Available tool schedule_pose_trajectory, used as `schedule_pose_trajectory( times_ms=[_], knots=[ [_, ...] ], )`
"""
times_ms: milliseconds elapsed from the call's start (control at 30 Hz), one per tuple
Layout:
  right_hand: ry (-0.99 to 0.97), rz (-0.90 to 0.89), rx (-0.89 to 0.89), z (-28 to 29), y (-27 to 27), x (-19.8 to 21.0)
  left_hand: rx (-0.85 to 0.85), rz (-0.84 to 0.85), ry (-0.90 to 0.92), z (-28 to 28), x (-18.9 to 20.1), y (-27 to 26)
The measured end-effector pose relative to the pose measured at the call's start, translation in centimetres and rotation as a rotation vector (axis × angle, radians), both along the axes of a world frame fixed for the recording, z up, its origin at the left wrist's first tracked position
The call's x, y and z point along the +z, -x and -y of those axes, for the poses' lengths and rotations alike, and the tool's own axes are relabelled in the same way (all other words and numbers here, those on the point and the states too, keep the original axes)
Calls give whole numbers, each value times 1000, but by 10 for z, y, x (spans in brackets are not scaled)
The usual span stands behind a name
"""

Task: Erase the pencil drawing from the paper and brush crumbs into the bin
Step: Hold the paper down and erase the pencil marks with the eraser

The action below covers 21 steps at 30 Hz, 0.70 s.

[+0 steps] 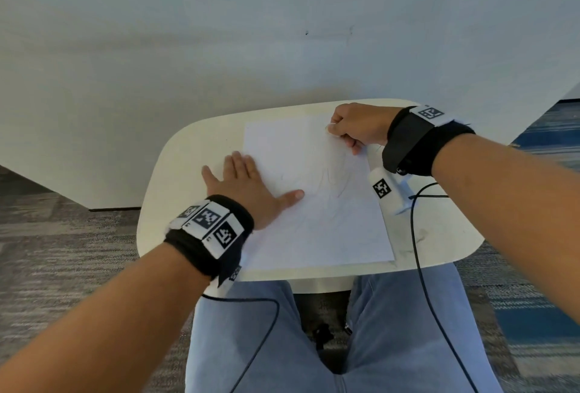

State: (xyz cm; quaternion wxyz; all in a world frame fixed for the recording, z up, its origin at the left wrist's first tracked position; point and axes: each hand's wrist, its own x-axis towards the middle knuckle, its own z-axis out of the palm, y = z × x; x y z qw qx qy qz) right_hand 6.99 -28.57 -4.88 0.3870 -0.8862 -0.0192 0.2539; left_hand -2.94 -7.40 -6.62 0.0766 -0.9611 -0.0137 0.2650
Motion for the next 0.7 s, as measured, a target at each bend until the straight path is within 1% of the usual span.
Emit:
schedule_pose_trajectory(
  times_ms=[33, 133, 167, 200, 267, 300, 333, 367, 467, 500, 600, 700],
  knots=[
    [-1, 0, 3, 0, 0, 0, -10, 6, 13, 0, 1, 0],
    [6, -3, 14, -1, 0, 1, -128, 12, 123, 9, -2, 2],
    [6, 0, 13, -1, 0, 0, -130, 21, 126, 8, -3, 0],
    [7, 3, 14, -1, 0, 0, -95, 28, 102, 6, -3, -4],
    [16, 7, 22, -1, 0, 0, 45, 36, 15, -1, -1, -12],
    [19, 9, 25, 0, -1, -1, 82, 45, -17, -2, 2, -14],
    [17, 13, 24, 1, -1, -1, 62, 66, -26, -1, 5, -16],
    [11, 18, 21, 2, -2, -2, -7, 92, 4, 3, 6, -16],
    [18, 56, 47, 7, -3, -3, -295, 98, 218, 30, 7, -18],
    [30, 86, 63, 9, -2, -3, -347, 93, 270, 39, 6, -20],
    [50, 170, 101, 16, 3, 1, -348, 102, 365, 55, 4, -30],
    [153, 273, 167, 20, 6, 5, -333, 145, 376, 56, 6, -36]
  ],
)
